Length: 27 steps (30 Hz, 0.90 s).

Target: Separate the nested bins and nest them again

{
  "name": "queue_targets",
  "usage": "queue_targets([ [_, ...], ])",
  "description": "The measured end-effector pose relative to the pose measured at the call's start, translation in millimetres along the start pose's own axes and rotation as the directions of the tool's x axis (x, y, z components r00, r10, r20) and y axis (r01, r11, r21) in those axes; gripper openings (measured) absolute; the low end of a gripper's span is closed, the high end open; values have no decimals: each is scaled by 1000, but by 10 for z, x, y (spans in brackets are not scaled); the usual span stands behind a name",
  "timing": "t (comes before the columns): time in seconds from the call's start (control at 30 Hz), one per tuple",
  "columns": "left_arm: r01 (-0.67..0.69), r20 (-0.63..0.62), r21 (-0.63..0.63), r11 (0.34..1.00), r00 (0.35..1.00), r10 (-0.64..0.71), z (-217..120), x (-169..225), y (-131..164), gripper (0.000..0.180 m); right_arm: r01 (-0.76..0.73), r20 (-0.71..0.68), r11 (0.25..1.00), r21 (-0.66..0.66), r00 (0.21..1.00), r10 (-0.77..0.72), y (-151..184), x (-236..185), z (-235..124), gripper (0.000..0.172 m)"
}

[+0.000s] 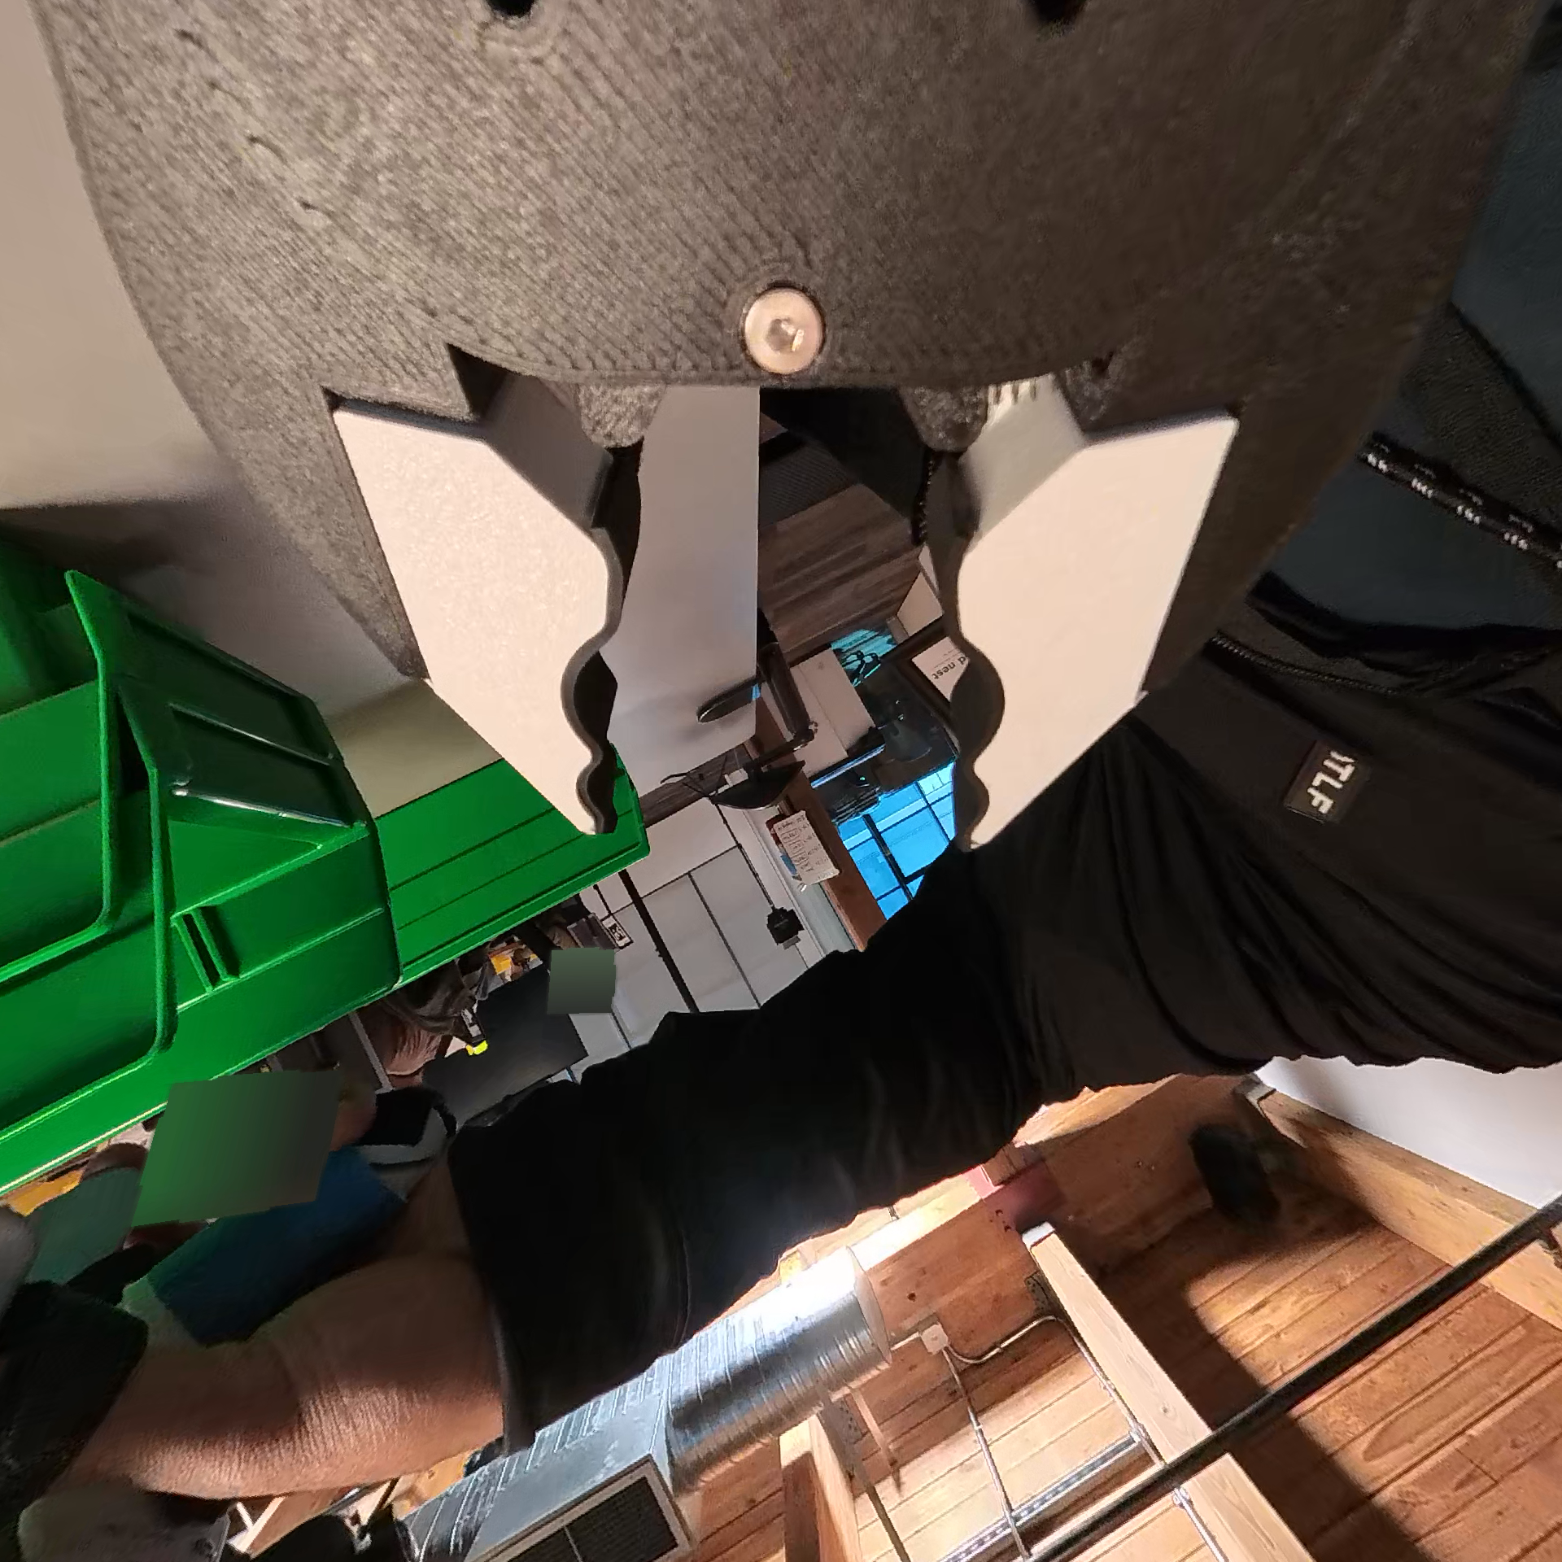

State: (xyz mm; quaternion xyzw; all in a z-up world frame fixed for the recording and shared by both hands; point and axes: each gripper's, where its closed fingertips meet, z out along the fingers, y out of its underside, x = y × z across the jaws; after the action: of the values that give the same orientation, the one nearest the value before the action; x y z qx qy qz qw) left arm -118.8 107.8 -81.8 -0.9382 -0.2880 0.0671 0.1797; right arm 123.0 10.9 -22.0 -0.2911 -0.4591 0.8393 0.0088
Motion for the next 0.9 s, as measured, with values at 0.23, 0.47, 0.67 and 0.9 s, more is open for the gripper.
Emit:
queue_targets([
  [0.23,20,-5,14,1000,1000,-19,-37,-13,-13,122,-4,2,1000,0,1000,4,-1,0,2,81],
  [0.47,30,2,23,999,1000,-30,-73,-36,-26,110,-6,12,1000,6,1000,6,-10,-18,-7,81],
  [0.67,20,-2,21,1000,1000,-20,-113,-35,-16,102,-11,17,1000,10,1000,11,-16,-21,-11,81],
  [0.9,-90,89,7,996,992,89,-140,-71,0,121,-8,10,1000,6,1000,8,-8,-14,-4,81],
])
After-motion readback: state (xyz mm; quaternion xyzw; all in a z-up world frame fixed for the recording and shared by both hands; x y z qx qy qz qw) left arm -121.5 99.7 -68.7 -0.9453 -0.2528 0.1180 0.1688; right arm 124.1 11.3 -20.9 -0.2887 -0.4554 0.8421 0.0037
